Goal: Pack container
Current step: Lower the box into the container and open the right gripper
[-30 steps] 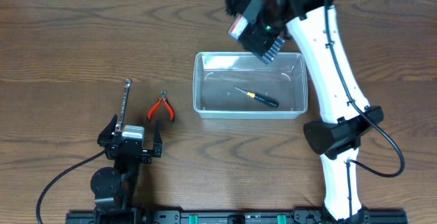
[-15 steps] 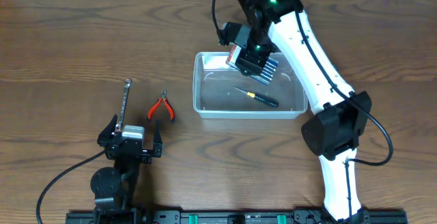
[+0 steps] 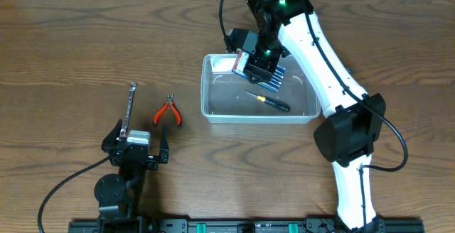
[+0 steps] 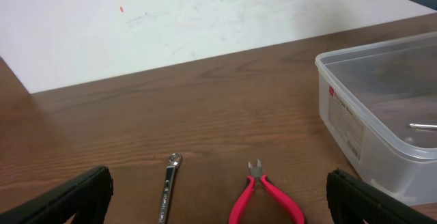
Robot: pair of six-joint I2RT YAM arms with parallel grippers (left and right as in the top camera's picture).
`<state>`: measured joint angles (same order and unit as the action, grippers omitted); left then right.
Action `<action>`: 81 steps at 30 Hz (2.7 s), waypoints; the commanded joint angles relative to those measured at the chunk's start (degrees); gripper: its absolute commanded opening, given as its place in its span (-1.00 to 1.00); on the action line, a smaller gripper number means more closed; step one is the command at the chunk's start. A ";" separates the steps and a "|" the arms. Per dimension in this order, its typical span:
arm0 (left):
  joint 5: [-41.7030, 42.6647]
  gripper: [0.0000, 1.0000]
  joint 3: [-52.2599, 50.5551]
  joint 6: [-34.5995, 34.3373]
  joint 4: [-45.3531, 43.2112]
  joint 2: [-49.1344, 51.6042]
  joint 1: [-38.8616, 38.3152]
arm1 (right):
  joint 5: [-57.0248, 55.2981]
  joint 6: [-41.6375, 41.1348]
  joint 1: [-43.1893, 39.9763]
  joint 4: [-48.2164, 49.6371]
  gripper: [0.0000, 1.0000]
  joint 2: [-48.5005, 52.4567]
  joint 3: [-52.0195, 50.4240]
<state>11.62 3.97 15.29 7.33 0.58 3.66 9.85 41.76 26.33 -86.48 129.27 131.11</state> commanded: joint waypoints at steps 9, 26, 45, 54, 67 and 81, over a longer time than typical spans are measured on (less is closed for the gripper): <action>-0.31 0.96 -1.66 0.52 0.46 -0.35 0.24 | 0.98 1.84 0.22 5.05 -0.20 -1.55 -10.32; -0.31 0.96 -1.66 0.52 0.46 -0.35 0.24 | 0.09 1.84 -0.04 12.31 -0.14 -1.55 -21.94; -0.31 0.96 -1.66 0.52 0.46 -0.35 0.24 | -0.79 1.79 -4.28 15.19 0.00 -1.53 -24.63; -0.31 0.96 -1.66 0.52 0.46 -0.35 0.24 | -0.52 1.60 -4.76 15.82 0.01 -1.42 -24.79; -0.31 0.96 -1.66 0.52 0.46 -0.35 0.24 | 0.09 1.36 -4.72 15.76 0.10 1.03 -24.81; -0.31 0.96 -1.66 0.52 0.46 -0.35 0.24 | 0.04 1.36 -4.94 15.74 0.55 1.03 -24.81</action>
<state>11.60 3.97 15.29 7.33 0.58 3.66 9.08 42.94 21.71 -70.78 129.75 106.67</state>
